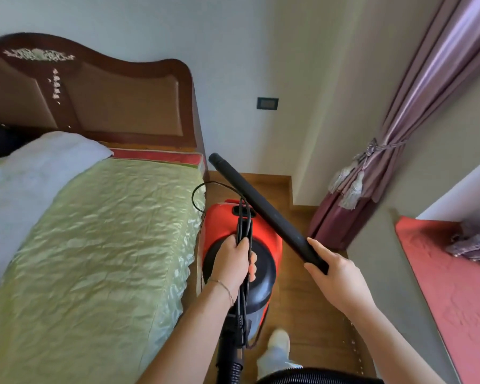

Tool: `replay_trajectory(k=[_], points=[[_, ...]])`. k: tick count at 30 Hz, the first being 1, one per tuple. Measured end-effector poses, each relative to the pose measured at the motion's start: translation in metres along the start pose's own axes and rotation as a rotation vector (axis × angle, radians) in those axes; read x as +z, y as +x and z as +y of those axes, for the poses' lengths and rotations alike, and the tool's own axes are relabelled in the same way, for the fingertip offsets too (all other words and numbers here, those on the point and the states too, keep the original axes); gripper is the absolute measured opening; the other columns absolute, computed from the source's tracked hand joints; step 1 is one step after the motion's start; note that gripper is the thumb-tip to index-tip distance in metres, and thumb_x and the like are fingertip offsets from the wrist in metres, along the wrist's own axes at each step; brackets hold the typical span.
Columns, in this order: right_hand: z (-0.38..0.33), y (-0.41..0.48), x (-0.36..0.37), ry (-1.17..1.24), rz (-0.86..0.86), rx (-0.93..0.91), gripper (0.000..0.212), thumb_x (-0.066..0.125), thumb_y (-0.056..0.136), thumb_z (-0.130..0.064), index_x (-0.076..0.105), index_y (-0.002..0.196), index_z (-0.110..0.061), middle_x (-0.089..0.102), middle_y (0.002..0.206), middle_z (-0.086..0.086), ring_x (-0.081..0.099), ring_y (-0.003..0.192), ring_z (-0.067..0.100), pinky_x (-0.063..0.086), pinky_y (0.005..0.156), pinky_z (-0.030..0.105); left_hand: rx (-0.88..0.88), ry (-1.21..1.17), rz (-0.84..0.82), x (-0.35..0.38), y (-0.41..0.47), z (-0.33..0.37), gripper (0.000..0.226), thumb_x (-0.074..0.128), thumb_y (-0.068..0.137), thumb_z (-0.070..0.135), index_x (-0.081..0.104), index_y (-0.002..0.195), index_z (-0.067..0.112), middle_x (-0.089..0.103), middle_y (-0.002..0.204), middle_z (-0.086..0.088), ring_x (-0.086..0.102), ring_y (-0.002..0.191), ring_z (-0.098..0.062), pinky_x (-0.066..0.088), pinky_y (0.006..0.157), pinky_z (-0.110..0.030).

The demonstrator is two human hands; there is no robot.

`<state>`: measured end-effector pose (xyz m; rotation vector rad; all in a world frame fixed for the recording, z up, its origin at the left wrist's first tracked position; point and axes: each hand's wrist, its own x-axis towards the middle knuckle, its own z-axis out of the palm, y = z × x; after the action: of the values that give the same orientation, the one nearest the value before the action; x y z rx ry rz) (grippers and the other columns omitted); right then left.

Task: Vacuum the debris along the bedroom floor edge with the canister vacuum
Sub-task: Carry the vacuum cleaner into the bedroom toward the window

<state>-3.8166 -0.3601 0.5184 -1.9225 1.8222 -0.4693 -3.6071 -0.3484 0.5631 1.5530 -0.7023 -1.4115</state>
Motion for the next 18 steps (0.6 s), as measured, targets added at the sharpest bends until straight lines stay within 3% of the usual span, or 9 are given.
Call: replay_trajectory(k=[4,8,18], points=[[0.002,0.072,0.013,0.039,-0.037,0.011,0.056,0.064,0.084,-0.034,0.043,0.136,-0.042,0.067,0.105,-0.004,0.063,0.089,0.017,0.039,0.067,0.023,-0.021,0.010,0.021,0.007,0.067,0.016,0.020,0.036,0.096,0.012,0.042,0.077,0.009,0.043,0.055,-0.003,0.036,0.034,-0.011,0.031,0.033,-0.021],[0.003,0.161,0.022,0.067,-0.067,0.008,0.057,0.063,0.085,-0.033,0.042,0.137,-0.042,0.063,0.093,-0.008,0.059,0.075,0.011,0.038,0.061,0.020,-0.033,0.058,0.038,0.023,0.148,0.041,0.021,0.036,0.097,0.014,0.043,0.078,0.010,0.046,0.056,-0.004,0.038,0.035,-0.011,0.033,0.034,-0.022],[-0.005,0.368,0.007,0.073,-0.117,0.022,0.056,0.059,0.088,-0.036,0.037,0.140,-0.042,0.066,0.107,-0.003,0.065,0.088,0.019,0.053,0.074,0.032,-0.098,0.015,0.065,0.065,0.331,0.134,0.022,0.037,0.097,0.016,0.043,0.077,0.010,0.046,0.049,0.001,0.037,0.034,-0.011,0.033,0.034,-0.022]])
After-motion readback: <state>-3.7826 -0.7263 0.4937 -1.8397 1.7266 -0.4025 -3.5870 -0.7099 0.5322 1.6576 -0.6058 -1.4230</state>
